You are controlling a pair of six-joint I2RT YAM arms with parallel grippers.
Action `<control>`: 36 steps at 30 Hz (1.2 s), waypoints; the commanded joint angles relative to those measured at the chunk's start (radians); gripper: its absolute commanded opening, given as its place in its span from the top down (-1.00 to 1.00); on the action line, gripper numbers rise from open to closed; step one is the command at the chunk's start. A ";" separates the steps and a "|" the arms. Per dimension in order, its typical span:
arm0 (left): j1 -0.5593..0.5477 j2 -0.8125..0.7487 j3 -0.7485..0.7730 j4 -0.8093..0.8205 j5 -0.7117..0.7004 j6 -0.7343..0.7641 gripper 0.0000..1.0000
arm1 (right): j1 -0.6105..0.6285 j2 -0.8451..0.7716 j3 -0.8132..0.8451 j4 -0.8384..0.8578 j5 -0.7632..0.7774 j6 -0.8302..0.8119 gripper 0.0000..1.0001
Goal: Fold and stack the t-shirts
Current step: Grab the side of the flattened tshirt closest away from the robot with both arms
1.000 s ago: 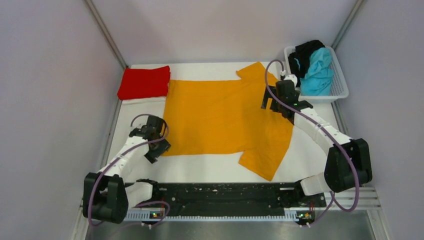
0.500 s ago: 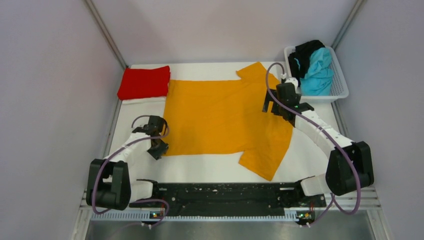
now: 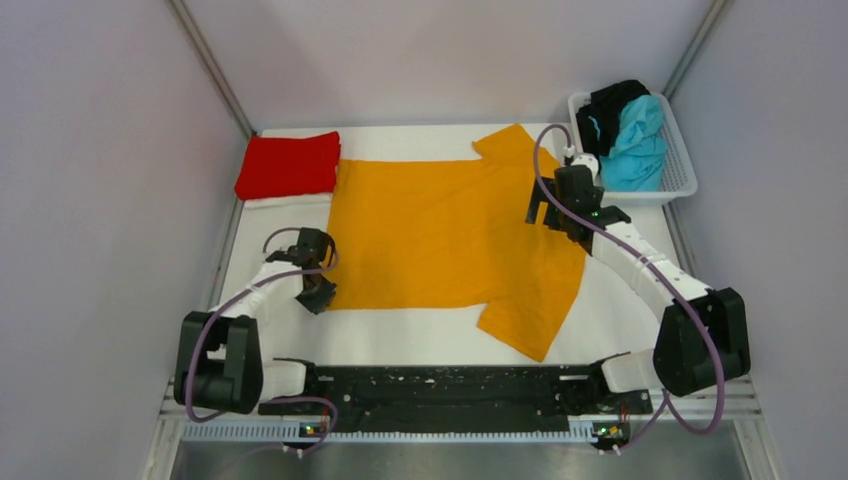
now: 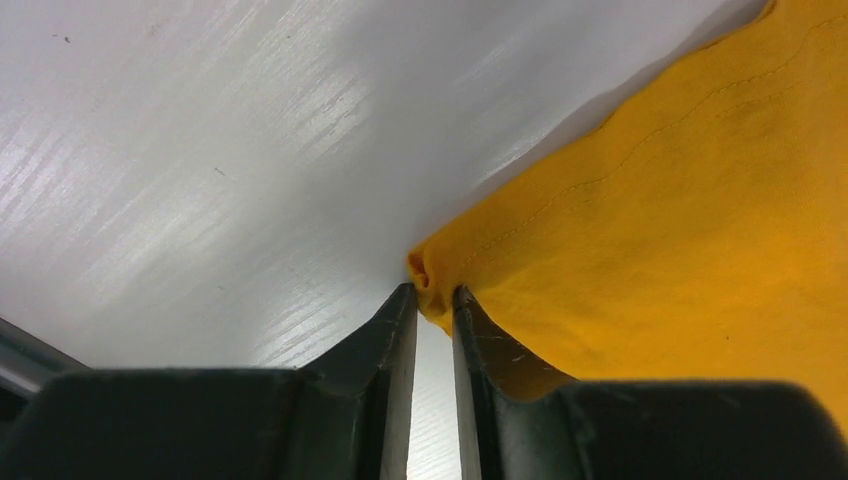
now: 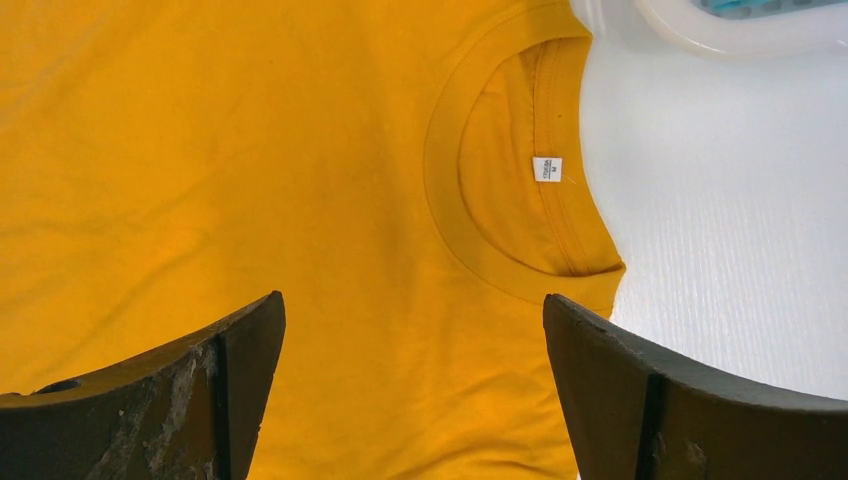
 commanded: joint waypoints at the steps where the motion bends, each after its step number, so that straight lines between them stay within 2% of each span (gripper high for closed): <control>1: 0.011 0.057 -0.004 0.088 -0.025 -0.017 0.62 | 0.001 -0.048 -0.002 -0.004 0.017 0.005 -0.97; 3: 0.011 0.072 -0.005 0.093 -0.015 -0.017 0.95 | 0.001 -0.055 -0.004 -0.014 0.025 0.004 -0.97; 4: 0.011 0.076 -0.006 0.096 -0.010 -0.017 1.00 | 0.001 -0.060 -0.005 -0.022 0.031 0.002 -0.97; 9: 0.011 0.065 -0.008 0.085 -0.006 0.006 1.00 | 0.009 -0.097 -0.027 -0.099 0.009 0.005 -0.97; 12: 0.011 0.035 -0.016 0.067 0.005 0.022 1.00 | 0.065 -0.126 -0.049 -0.192 -0.013 0.012 -0.97; 18: 0.011 -0.029 -0.025 0.016 0.007 0.039 1.00 | 0.300 -0.178 -0.109 -0.448 -0.130 0.110 -0.93; 23: 0.011 -0.067 -0.016 -0.020 0.002 0.045 1.00 | 0.560 -0.176 -0.190 -0.596 -0.202 0.288 -0.88; 26: 0.011 -0.076 -0.016 -0.023 0.006 0.051 1.00 | 0.627 -0.177 -0.252 -0.604 -0.230 0.367 -0.81; 29: 0.011 -0.074 -0.018 -0.015 0.012 0.052 1.00 | 0.630 -0.183 -0.295 -0.571 -0.216 0.384 -0.66; 32: 0.011 -0.070 -0.023 -0.003 0.021 0.055 1.00 | 0.630 -0.179 -0.310 -0.500 -0.173 0.383 -0.34; 36: 0.011 -0.067 -0.031 0.004 0.029 0.063 1.00 | 0.631 -0.137 -0.317 -0.431 -0.116 0.371 -0.22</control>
